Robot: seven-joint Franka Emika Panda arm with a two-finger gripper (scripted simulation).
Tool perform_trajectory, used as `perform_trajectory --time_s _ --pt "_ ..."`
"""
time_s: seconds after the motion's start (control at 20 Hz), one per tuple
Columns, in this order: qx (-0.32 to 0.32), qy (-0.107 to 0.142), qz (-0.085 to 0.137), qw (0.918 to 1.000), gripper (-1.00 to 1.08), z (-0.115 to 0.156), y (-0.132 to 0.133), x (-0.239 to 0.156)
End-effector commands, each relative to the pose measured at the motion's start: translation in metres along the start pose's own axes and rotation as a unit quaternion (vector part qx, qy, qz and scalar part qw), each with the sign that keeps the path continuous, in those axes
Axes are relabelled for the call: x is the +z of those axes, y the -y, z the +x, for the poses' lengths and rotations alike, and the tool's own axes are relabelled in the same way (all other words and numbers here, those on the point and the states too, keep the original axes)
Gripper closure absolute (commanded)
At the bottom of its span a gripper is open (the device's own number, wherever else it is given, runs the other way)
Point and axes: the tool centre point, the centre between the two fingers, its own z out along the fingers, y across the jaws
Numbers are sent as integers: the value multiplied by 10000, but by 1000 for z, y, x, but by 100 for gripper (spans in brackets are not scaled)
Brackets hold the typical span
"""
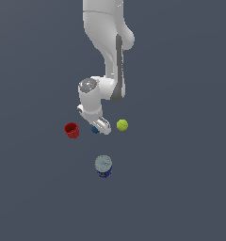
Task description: Pick up a designated object from a clutter of objects.
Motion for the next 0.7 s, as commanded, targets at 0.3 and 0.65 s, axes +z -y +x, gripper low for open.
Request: perform_trajectory --time_s 0.3,0.65 --pt "1 -7 -2 10000 108 9 26 -37" --pt "5 -12 -11 10000 108 21 62 -89"
